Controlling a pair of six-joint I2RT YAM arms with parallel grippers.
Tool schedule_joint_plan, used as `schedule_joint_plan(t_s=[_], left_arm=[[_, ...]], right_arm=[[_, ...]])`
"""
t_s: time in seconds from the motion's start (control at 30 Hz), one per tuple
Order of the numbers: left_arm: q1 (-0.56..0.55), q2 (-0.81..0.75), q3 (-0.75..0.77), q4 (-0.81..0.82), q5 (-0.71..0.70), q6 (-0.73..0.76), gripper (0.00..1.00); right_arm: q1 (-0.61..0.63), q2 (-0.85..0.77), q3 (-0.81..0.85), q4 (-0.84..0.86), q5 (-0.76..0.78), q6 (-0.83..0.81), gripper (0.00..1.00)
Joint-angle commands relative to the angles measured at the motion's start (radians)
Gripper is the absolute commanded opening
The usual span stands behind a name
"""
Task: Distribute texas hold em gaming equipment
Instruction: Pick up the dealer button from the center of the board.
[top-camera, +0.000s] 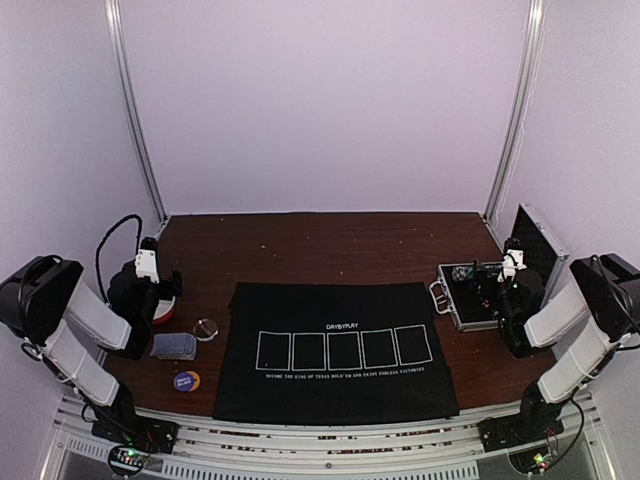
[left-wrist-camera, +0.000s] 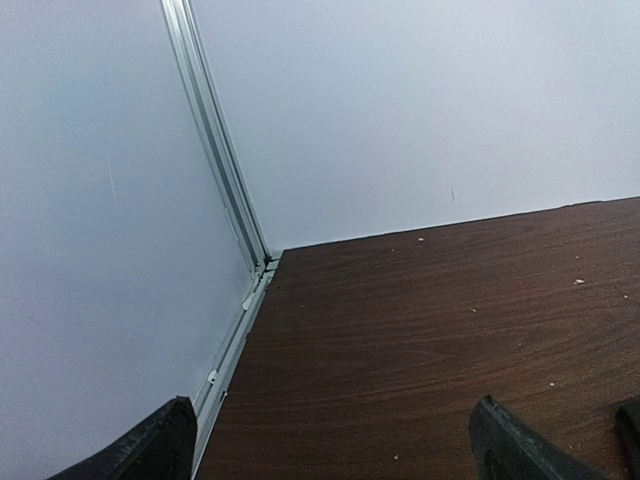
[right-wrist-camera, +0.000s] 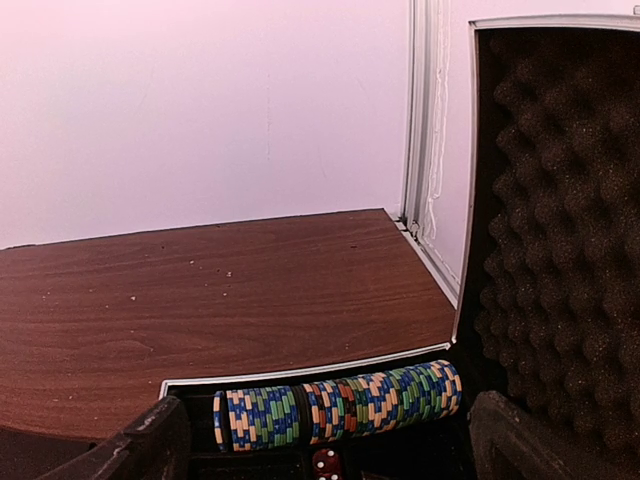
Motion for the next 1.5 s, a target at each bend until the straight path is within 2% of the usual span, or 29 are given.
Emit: schedule_joint_plan(t_s=[0.0, 0.13, 0.27, 0.43, 0.57, 0.63, 0.77, 0.97, 1.07, 1.23, 1.47], left_arm=[[0.009, 0.0, 0.007, 0.049, 0.011, -0.012, 0.98], [0.006, -0.04, 0.001, 0.032, 0.047, 0.014, 0.98], [0.0, -0.171, 0.102, -0.26, 0.069, 0.024, 0.98], [0.001, -0.358, 0.2, -0.421, 0.125, 0.037, 0.98], [-0.001, -0.461, 0.38, -0.715, 0.203, -0.002, 0.98], [-0.006, -0.476, 0.489, -0.887, 0.259, -0.045, 0.98], [-0.047, -0.478, 0.693, -1.215, 0.382, -0.122, 0.98], [-0.192, -0.467, 0.922, -1.628, 0.424, -0.08, 0.98], [-0.241, -0.474, 0.971, -1.765, 0.462, -0.075, 0.98], [-0.286, -0.476, 0.994, -1.938, 0.466, -0.113, 0.98], [-0.331, -0.452, 0.971, -2.073, 0.426, -0.159, 0.98]], right_arm=[[-0.004, -0.005, 0.006, -0.002, -0.004, 0.005, 1.0], [-0.006, -0.004, 0.012, -0.009, -0.013, 0.009, 1.0], [-0.018, -0.046, 0.016, -0.051, -0.04, 0.009, 1.0], [-0.019, -0.283, 0.092, -0.328, -0.026, 0.037, 1.0], [-0.021, -0.432, 0.228, -0.565, -0.133, 0.073, 1.0], [-0.021, -0.458, 0.328, -0.749, -0.217, 0.091, 1.0], [-0.02, -0.455, 0.527, -0.995, -0.4, 0.146, 1.0], [0.005, -0.414, 0.771, -1.299, -0.545, 0.247, 0.93], [0.046, -0.406, 0.845, -1.421, -0.543, 0.255, 0.91], [0.155, -0.379, 0.954, -1.643, -0.451, 0.241, 0.89], [0.355, -0.301, 1.057, -1.868, -0.338, 0.252, 0.89]])
